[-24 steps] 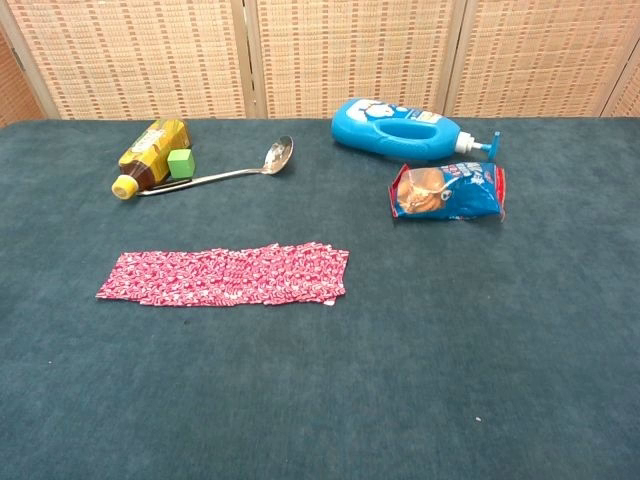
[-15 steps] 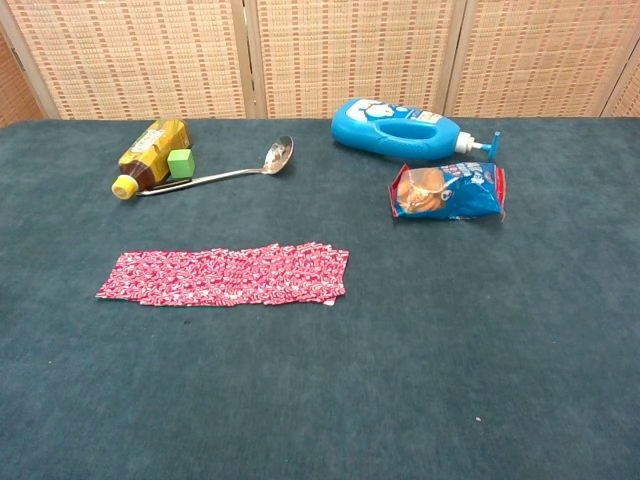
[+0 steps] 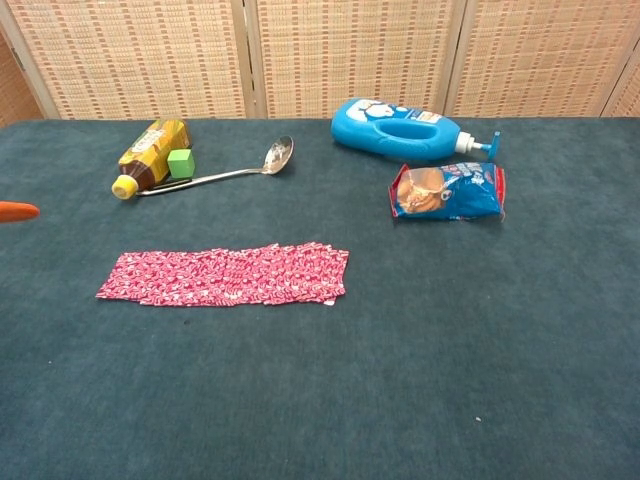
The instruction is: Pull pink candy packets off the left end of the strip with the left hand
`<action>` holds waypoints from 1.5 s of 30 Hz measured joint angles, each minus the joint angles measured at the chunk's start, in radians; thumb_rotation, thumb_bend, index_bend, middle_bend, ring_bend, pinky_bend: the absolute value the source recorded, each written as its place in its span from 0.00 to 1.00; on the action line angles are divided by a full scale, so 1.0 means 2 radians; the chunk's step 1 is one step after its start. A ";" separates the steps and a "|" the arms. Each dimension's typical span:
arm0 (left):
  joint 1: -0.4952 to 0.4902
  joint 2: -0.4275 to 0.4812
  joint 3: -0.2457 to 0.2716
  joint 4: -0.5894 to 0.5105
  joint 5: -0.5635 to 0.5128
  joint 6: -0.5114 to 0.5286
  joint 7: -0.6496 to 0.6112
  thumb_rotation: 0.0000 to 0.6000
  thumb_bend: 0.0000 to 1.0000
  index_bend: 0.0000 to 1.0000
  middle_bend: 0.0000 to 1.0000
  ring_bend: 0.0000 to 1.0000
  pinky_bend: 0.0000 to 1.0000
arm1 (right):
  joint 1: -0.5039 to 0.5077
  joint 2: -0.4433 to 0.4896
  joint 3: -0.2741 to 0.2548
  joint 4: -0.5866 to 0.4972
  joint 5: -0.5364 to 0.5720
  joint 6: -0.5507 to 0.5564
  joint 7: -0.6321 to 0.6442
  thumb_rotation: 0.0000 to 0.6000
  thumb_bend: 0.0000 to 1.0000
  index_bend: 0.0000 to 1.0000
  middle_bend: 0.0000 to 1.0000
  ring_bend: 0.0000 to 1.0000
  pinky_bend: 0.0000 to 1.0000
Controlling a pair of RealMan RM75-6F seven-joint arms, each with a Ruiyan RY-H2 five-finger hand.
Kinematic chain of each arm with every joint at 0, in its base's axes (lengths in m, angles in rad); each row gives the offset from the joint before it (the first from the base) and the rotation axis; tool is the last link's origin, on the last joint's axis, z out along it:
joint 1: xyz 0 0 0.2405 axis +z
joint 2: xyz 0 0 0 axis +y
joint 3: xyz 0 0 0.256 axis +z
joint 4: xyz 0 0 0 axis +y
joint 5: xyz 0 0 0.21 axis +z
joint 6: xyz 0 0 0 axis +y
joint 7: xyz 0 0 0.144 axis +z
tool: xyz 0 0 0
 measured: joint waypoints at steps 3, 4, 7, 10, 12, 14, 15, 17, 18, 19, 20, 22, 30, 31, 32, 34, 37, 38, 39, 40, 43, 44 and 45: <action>-0.015 -0.011 -0.002 -0.011 -0.008 -0.031 0.025 1.00 0.94 0.00 0.72 0.71 0.66 | -0.003 0.000 0.001 0.005 -0.010 0.010 0.015 1.00 0.46 0.00 0.00 0.00 0.15; -0.019 -0.014 -0.004 -0.014 -0.014 -0.039 0.032 1.00 0.94 0.00 0.72 0.71 0.66 | -0.004 0.000 0.001 0.006 -0.013 0.012 0.018 1.00 0.46 0.00 0.00 0.00 0.15; -0.033 -0.028 -0.010 -0.020 -0.036 -0.064 0.056 1.00 0.94 0.00 0.72 0.71 0.66 | -0.005 0.001 0.001 0.008 -0.015 0.010 0.025 1.00 0.45 0.00 0.00 0.00 0.15; -0.043 -0.040 -0.016 -0.024 -0.058 -0.083 0.076 1.00 0.94 0.00 0.72 0.71 0.66 | -0.004 0.003 0.000 0.007 -0.015 0.003 0.030 1.00 0.46 0.00 0.00 0.00 0.15; -0.050 -0.049 -0.021 -0.026 -0.074 -0.092 0.088 1.00 0.94 0.00 0.72 0.71 0.66 | -0.003 0.004 0.000 0.007 -0.015 -0.002 0.031 1.00 0.46 0.00 0.00 0.00 0.15; -0.055 -0.056 -0.026 -0.027 -0.086 -0.099 0.098 1.00 0.94 0.00 0.72 0.71 0.66 | -0.003 0.005 0.000 0.005 -0.015 -0.007 0.031 1.00 0.46 0.00 0.00 0.00 0.15; -0.059 -0.061 -0.029 -0.026 -0.094 -0.102 0.104 1.00 0.94 0.00 0.72 0.71 0.66 | -0.003 0.005 0.000 0.004 -0.015 -0.009 0.032 1.00 0.46 0.00 0.00 0.00 0.15; -0.064 -0.068 -0.034 -0.025 -0.107 -0.108 0.115 1.00 0.94 0.00 0.72 0.71 0.66 | -0.002 0.007 -0.001 0.003 -0.015 -0.012 0.033 1.00 0.46 0.00 0.00 0.00 0.15; -0.068 -0.072 -0.037 -0.024 -0.115 -0.111 0.121 1.00 0.94 0.00 0.72 0.71 0.66 | -0.002 0.008 -0.001 0.002 -0.015 -0.012 0.033 1.00 0.46 0.00 0.00 0.00 0.15; -0.070 -0.075 -0.038 -0.023 -0.121 -0.114 0.126 1.00 0.94 0.00 0.72 0.71 0.66 | -0.002 0.008 -0.001 0.002 -0.015 -0.013 0.034 1.00 0.46 0.00 0.00 0.00 0.15; -0.072 -0.078 -0.039 -0.021 -0.128 -0.116 0.130 1.00 0.94 0.00 0.72 0.71 0.66 | -0.002 0.009 0.000 0.001 -0.015 -0.013 0.035 1.00 0.46 0.00 0.00 0.00 0.15; -0.077 -0.084 -0.042 -0.018 -0.144 -0.123 0.140 1.00 0.94 0.00 0.72 0.71 0.66 | -0.002 0.010 0.000 0.001 -0.016 -0.014 0.036 1.00 0.46 0.00 0.00 0.00 0.15; -0.089 -0.100 -0.046 -0.002 -0.182 -0.136 0.155 1.00 0.94 0.00 0.72 0.71 0.66 | -0.001 0.014 -0.003 -0.003 -0.017 -0.024 0.040 1.00 0.46 0.00 0.00 0.00 0.15; -0.092 -0.102 -0.047 0.001 -0.189 -0.138 0.158 1.00 0.94 0.00 0.72 0.71 0.66 | -0.001 0.014 -0.002 -0.003 -0.017 -0.025 0.040 1.00 0.46 0.00 0.00 0.00 0.15; -0.095 -0.106 -0.048 0.005 -0.199 -0.140 0.163 1.00 0.94 0.00 0.72 0.71 0.66 | -0.001 0.015 -0.002 -0.003 -0.017 -0.025 0.041 1.00 0.46 0.00 0.00 0.00 0.15; -0.099 -0.111 -0.050 0.011 -0.212 -0.142 0.171 1.00 0.94 0.00 0.72 0.71 0.66 | -0.001 0.015 -0.001 -0.004 -0.016 -0.026 0.041 1.00 0.46 0.00 0.00 0.00 0.15; -0.107 -0.117 -0.050 0.016 -0.231 -0.147 0.182 1.00 0.94 0.00 0.72 0.71 0.66 | -0.001 0.015 -0.001 -0.004 -0.016 -0.027 0.042 1.00 0.46 0.00 0.00 0.00 0.15; -0.109 -0.119 -0.050 0.018 -0.238 -0.149 0.186 1.00 0.94 0.00 0.72 0.71 0.66 | -0.001 0.016 -0.001 -0.004 -0.016 -0.028 0.043 1.00 0.46 0.00 0.00 0.00 0.15; -0.111 -0.120 -0.049 0.019 -0.243 -0.149 0.189 1.00 0.94 0.00 0.72 0.71 0.66 | -0.001 0.016 -0.001 -0.005 -0.017 -0.029 0.043 1.00 0.46 0.00 0.00 0.00 0.15; -0.113 -0.121 -0.049 0.020 -0.248 -0.150 0.192 1.00 0.94 0.00 0.72 0.71 0.66 | -0.001 0.016 -0.001 -0.005 -0.017 -0.029 0.043 1.00 0.46 0.00 0.00 0.00 0.15; -0.118 -0.123 -0.046 0.021 -0.262 -0.150 0.200 1.00 0.94 0.00 0.72 0.71 0.66 | -0.002 0.017 -0.001 -0.005 -0.019 -0.028 0.045 1.00 0.46 0.00 0.00 0.00 0.15; -0.120 -0.124 -0.045 0.021 -0.267 -0.150 0.202 1.00 0.94 0.00 0.72 0.71 0.66 | -0.002 0.017 -0.001 -0.004 -0.019 -0.028 0.045 1.00 0.45 0.00 0.00 0.00 0.15; -0.121 -0.124 -0.044 0.021 -0.270 -0.149 0.204 1.00 0.94 0.00 0.72 0.71 0.66 | -0.002 0.017 0.000 -0.005 -0.019 -0.028 0.046 1.00 0.46 0.00 0.00 0.00 0.15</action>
